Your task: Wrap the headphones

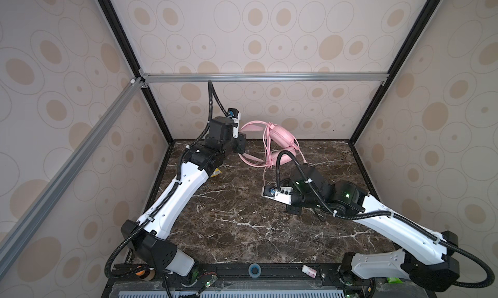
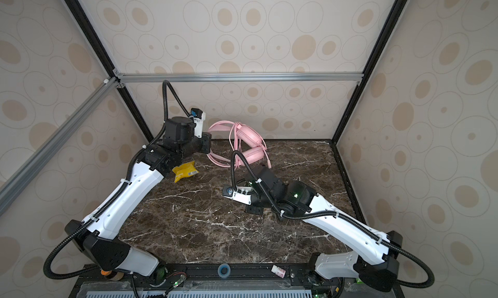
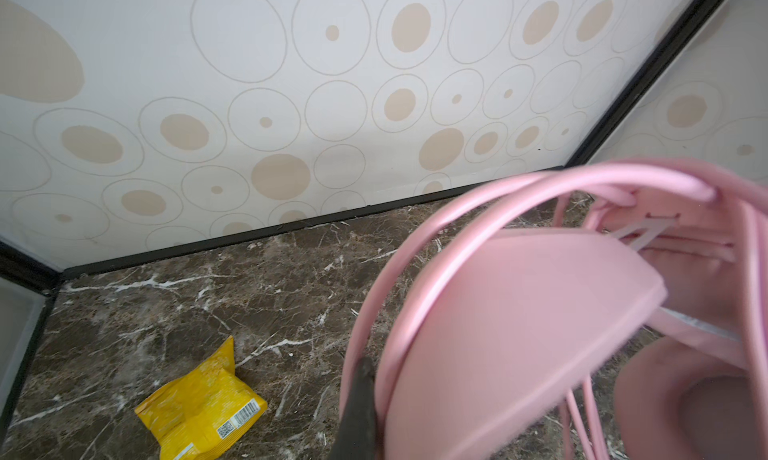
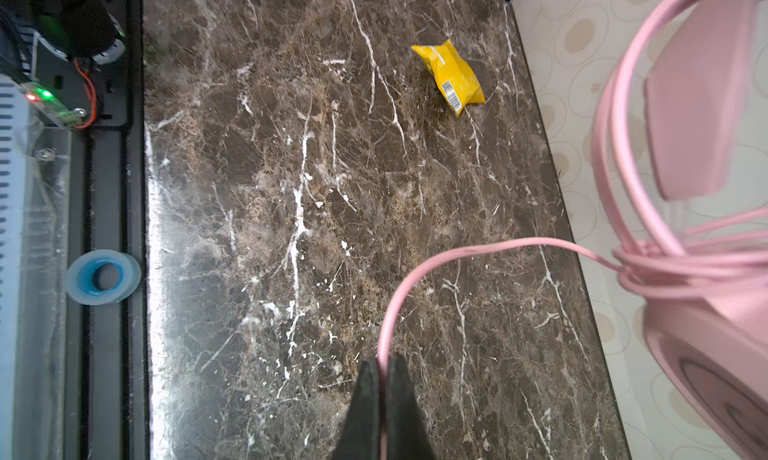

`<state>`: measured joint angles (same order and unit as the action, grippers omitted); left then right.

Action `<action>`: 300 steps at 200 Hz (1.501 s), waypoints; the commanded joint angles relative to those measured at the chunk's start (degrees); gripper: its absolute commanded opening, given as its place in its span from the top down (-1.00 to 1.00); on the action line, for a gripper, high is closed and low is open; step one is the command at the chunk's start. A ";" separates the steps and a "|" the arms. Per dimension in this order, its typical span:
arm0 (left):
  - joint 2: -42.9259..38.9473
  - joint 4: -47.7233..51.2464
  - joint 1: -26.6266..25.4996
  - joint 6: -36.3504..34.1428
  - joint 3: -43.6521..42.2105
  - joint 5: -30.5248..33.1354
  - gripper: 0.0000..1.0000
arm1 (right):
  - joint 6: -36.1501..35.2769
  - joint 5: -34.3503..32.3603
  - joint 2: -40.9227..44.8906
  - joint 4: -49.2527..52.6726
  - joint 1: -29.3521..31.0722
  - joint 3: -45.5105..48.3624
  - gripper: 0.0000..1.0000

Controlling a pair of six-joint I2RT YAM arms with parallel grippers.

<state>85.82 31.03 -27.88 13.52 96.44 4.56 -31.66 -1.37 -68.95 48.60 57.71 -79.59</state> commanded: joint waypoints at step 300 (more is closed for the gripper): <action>-1.01 0.09 -5.43 -10.40 -1.46 -11.50 1.00 | -0.62 20.10 -25.79 -1.49 -10.23 -45.92 1.00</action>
<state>84.97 32.32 -32.36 3.38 90.72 -3.18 -35.46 12.32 -94.63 54.63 49.25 -127.74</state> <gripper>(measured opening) 0.069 0.046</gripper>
